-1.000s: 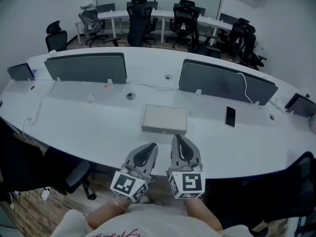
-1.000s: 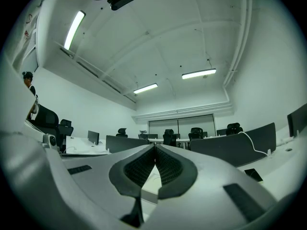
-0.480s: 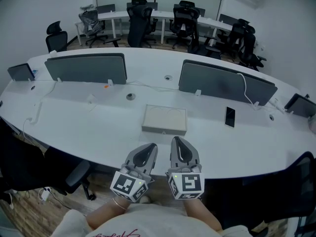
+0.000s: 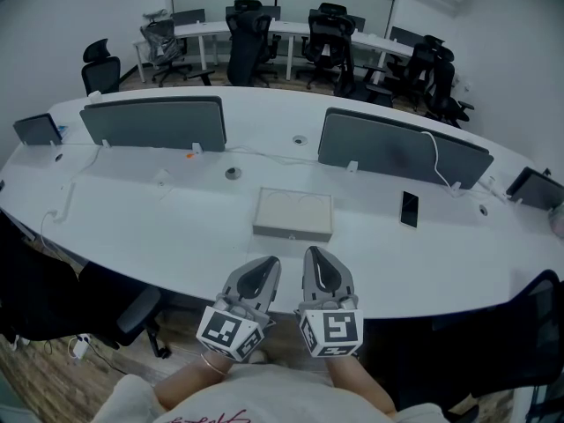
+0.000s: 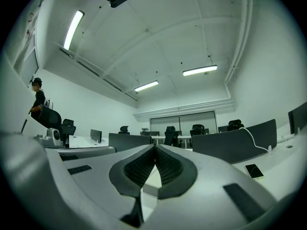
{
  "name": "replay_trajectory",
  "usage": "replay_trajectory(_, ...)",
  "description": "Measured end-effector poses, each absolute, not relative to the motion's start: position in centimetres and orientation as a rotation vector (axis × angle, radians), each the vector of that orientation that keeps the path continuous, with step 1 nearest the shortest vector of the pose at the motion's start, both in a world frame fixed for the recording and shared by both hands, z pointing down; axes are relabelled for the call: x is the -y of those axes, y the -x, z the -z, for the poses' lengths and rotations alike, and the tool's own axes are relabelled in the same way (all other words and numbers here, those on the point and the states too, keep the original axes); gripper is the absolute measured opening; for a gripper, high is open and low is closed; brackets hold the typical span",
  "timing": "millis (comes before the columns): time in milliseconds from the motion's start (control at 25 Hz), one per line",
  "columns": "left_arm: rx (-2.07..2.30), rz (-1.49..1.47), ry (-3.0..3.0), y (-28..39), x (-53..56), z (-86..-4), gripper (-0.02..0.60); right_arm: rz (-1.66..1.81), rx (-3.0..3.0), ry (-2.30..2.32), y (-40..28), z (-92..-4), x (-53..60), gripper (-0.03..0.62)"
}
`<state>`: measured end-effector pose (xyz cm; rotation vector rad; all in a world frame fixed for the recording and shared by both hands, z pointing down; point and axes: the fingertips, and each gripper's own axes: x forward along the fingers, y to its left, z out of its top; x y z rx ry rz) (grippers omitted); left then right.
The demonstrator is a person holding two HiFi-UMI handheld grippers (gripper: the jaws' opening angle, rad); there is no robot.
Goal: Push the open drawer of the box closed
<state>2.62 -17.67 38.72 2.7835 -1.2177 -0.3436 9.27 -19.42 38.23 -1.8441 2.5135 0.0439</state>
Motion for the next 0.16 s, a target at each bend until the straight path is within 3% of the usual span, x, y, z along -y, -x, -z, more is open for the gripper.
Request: replay_trajectory(160,1.217,0.345,-2.783,-2.42,17.4,-38.72,0.02,-0.037,-2.52,1.839,-8.94,-38.36,19.19,0.017)
